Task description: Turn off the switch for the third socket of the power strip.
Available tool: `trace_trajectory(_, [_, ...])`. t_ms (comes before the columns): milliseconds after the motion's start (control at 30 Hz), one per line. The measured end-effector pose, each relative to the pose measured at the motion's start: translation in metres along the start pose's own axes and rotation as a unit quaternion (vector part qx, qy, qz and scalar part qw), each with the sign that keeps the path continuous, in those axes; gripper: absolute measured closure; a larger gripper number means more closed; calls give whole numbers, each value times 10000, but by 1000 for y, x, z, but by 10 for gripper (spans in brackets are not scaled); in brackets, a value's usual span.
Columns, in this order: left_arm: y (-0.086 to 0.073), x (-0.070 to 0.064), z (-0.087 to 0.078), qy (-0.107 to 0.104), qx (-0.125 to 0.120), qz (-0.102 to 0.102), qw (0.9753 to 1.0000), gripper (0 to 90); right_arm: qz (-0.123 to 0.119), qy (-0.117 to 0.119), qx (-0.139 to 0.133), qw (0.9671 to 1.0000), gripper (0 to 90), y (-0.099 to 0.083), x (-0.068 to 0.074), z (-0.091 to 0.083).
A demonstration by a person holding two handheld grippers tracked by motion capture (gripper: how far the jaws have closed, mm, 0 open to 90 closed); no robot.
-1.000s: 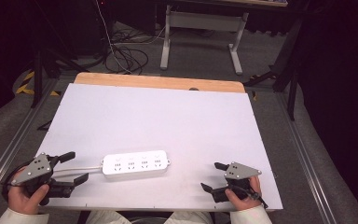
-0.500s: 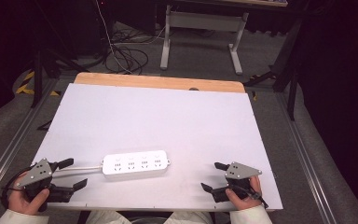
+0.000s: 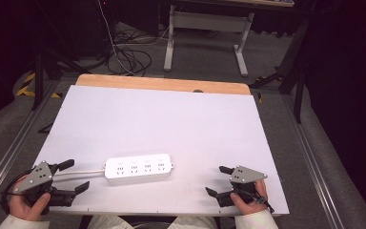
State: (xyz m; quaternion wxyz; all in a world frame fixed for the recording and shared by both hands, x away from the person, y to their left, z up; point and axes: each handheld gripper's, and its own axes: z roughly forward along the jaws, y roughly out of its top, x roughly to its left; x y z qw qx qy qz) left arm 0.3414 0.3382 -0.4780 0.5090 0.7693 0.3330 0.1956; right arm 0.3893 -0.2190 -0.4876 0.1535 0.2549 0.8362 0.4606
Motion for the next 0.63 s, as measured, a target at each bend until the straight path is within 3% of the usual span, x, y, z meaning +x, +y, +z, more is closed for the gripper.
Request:
trace_trajectory(167, [0, -1, 1, -74, 28, 41, 10000, 60, -3, -6, 7, 10000, 115, 0, 0, 0])
trace_trajectory(633, [0, 0, 1, -38, 7, 81, 10000, 50, -17, -4, 11, 10000, 114, 0, 0, 0])
